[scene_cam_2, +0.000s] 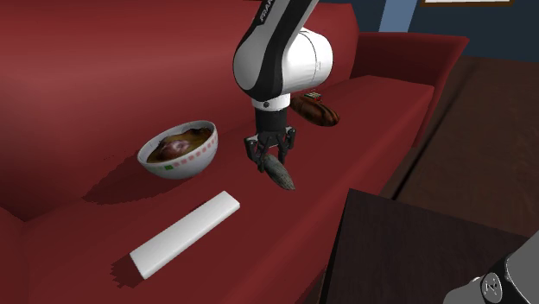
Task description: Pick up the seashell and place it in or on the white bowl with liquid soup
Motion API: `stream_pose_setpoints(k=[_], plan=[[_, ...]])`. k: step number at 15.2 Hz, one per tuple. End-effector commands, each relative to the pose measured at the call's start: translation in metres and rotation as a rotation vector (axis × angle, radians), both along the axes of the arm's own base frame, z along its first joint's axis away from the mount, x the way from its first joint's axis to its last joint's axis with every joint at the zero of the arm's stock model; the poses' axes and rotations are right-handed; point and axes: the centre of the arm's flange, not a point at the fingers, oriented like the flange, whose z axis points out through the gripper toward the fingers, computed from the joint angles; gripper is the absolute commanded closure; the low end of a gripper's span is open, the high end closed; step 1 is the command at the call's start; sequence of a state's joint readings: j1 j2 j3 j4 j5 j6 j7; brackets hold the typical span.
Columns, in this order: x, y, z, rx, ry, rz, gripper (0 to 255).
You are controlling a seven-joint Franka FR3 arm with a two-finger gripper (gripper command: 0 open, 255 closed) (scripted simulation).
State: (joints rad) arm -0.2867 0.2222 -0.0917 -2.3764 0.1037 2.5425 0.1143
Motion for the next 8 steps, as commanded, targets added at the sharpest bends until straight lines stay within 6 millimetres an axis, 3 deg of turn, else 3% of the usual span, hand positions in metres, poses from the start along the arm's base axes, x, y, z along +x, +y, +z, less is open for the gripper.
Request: stream_pose_setpoints(k=[1, 8], plan=[[0.0, 0.0, 0.01, 0.0, 0.0, 0.0, 255], [0.0, 0.0, 0.047, 0.0, 0.0, 0.0, 255]])
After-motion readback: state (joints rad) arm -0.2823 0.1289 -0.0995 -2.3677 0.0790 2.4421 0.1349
